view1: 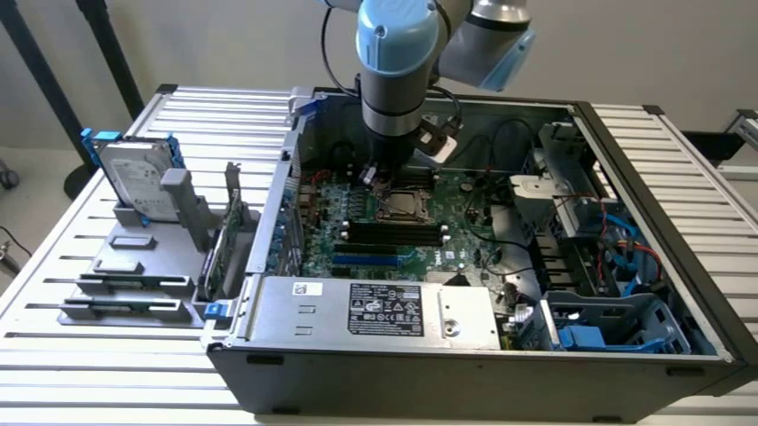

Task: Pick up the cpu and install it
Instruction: 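Install the first cpu locking lever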

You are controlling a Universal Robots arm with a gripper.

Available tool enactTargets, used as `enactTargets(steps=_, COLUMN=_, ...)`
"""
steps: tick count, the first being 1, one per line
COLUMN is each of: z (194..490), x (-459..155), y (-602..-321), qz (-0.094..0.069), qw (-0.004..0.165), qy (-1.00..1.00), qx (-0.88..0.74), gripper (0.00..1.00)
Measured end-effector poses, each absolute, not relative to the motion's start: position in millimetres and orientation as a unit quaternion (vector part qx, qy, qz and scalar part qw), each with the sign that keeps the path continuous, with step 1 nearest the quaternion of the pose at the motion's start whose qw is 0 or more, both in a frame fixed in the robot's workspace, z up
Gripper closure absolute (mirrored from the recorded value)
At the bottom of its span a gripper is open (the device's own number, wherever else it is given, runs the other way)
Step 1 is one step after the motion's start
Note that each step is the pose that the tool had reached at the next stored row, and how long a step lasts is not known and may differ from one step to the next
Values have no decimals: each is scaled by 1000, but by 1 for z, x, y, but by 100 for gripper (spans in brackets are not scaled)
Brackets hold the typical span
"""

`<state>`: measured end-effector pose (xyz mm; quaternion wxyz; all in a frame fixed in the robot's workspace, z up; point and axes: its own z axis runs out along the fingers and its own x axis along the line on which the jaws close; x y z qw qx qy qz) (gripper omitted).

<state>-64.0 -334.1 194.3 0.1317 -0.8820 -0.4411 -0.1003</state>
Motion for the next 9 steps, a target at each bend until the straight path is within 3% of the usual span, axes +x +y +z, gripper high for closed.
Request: enactTargets(steps=9, z=193, x=-57, y=-334, qz=-99, qw=128, qy=-442, qx=-883, gripper=89)
